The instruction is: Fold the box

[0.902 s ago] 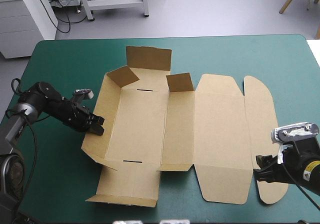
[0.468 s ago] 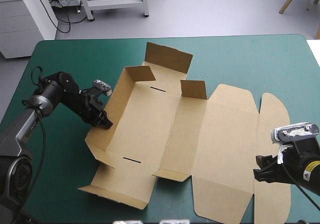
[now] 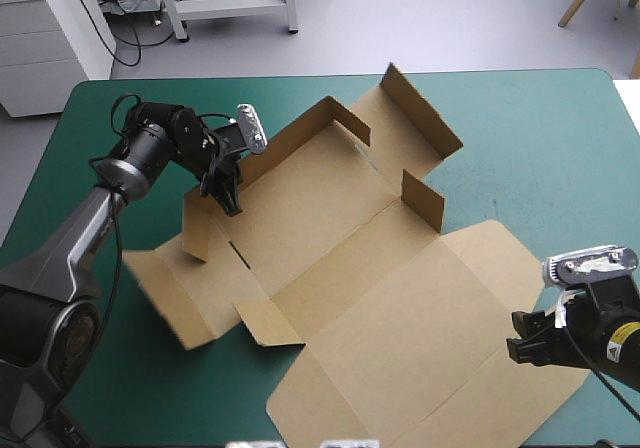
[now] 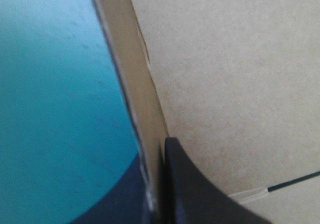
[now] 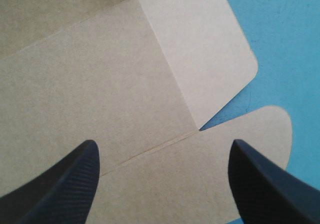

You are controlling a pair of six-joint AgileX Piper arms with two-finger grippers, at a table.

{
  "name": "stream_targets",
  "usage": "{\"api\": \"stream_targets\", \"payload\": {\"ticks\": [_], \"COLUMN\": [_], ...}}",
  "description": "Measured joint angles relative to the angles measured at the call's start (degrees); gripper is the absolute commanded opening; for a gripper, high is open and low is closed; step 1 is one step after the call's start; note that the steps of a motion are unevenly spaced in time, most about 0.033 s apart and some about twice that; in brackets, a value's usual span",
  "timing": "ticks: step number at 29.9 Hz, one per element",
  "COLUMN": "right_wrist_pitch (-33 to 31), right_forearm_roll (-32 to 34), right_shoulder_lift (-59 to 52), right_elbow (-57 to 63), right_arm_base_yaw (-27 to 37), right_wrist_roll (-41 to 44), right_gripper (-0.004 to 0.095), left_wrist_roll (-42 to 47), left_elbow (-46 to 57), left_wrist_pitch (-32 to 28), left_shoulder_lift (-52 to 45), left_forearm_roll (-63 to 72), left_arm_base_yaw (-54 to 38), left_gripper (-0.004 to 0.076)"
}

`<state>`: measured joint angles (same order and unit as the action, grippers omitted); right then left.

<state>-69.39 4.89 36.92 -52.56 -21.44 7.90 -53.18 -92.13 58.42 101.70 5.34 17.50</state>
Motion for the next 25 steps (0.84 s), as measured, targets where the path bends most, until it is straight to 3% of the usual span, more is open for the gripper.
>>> {"api": "stream_targets", "payload": {"ticks": [9, 15, 20, 25], "right_wrist_pitch": [2.38, 2.95, 6.4, 8.17], "right_forearm_roll": [-3.31, -4.89, -5.63, -8.49], "right_shoulder_lift": [0.06, 1.62, 2.01, 2.78], "right_elbow": [0.0, 0.0, 0.0, 0.0], "right_arm_base_yaw": [0.0, 0.0, 0.0, 0.0], "right_wrist_roll": [1.24, 1.99, 2.9, 3.01], "right_gripper": [0.0657, 0.0657, 0.0657, 0.0657], "left_wrist_roll": [-10.35, -13.81, -6.25, 11.56], "left_elbow": [-1.89, -2.01, 0.0, 7.74], "left_wrist_pitch": [-15.27, -17.57, -15.58, -15.12], "left_shoulder_lift": [0.73, 0.57, -2.11, -7.47], "left_forearm_roll": [-12.45, -14.55, -20.14, -33.74], "left_arm_base_yaw": [7.56, 12.77, 18.34, 25.13], "left_gripper": [-0.001, -0.001, -0.001, -0.001]}}
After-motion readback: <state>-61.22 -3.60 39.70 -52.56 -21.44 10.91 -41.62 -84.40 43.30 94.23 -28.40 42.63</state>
